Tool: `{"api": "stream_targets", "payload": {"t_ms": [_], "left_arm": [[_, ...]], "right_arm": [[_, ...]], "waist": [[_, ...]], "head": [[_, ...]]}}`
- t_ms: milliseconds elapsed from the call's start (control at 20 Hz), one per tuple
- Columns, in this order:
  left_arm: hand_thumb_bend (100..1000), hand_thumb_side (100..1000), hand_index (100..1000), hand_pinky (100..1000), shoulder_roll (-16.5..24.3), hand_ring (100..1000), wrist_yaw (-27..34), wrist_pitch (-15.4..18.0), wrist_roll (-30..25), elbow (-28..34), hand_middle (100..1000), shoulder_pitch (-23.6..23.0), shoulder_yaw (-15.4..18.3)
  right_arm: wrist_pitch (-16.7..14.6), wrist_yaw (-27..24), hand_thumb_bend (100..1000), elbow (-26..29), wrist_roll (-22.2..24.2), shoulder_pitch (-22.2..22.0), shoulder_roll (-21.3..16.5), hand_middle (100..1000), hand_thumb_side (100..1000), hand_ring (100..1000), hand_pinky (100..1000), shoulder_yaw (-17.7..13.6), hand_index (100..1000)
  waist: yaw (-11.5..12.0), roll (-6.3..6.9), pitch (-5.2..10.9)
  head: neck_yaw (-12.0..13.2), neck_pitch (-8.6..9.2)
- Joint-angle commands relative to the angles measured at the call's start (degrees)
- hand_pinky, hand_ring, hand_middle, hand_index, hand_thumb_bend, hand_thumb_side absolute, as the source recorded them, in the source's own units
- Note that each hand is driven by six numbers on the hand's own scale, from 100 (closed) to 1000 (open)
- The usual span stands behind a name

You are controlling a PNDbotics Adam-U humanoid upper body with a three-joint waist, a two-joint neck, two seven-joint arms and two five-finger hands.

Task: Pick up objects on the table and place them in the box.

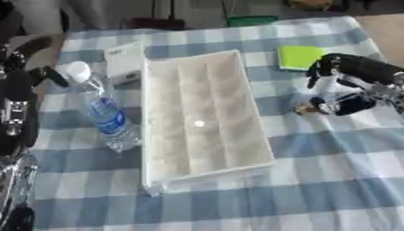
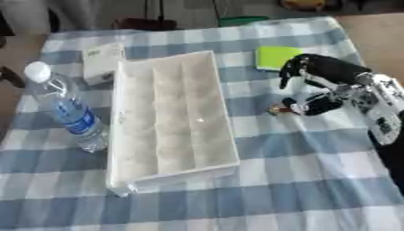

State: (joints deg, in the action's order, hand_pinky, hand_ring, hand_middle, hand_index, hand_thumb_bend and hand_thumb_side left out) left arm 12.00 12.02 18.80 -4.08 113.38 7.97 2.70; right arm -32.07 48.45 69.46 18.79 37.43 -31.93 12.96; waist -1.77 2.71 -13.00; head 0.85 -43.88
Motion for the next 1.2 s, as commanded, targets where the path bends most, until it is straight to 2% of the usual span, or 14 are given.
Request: {"api": "stream_targets", "payload": {"t_ms": [50, 550, 850, 1200], "left_arm": [[511, 480, 869, 412, 0.42, 800, -0.02, 0.08, -0.05, 1.21, 928, 0.27, 0.23], [511, 482, 869, 413, 0.54, 800, -0.21, -0.19, 0.05, 1.21, 928, 0.17, 0.27], [512, 480, 870, 414, 0.52, 800, -0.14, -0.12, 0.09, 1.21, 928, 0.18, 0.32], [511, 483, 870, 414, 0.48, 800, -0.15, -0.17, 0.08, 1.21, 929, 0.18, 0.33]], "right_arm": [[-0.79, -0.07, 292, 2.57, 0.55, 0.51, -0.90, 748, 201, 801, 977, 0.46, 662], [-1.02, -1.15, 313, 6.14, 2.29, -1.28, -2.12, 752, 216, 815, 985, 1.58, 665], [-1.25, 1.50, 319, 3.52, 2.18, -1.60, -1.43, 754, 232, 821, 989, 1.59, 674], [-0.47, 4.22, 369, 0.20, 0.40, -1.63, -1.54, 758, 250, 830, 994, -0.02, 698]], "waist": [[-0.09, -0.18, 0.96], [-0.55, -0.73, 1.15], [-0.40, -0.68, 1.17], [-0.41, -0.75, 1.12]], "head": [[0.00, -0.24], [0.39, -0.24], [0.40, -0.24], [0.54, -0.24]]}}
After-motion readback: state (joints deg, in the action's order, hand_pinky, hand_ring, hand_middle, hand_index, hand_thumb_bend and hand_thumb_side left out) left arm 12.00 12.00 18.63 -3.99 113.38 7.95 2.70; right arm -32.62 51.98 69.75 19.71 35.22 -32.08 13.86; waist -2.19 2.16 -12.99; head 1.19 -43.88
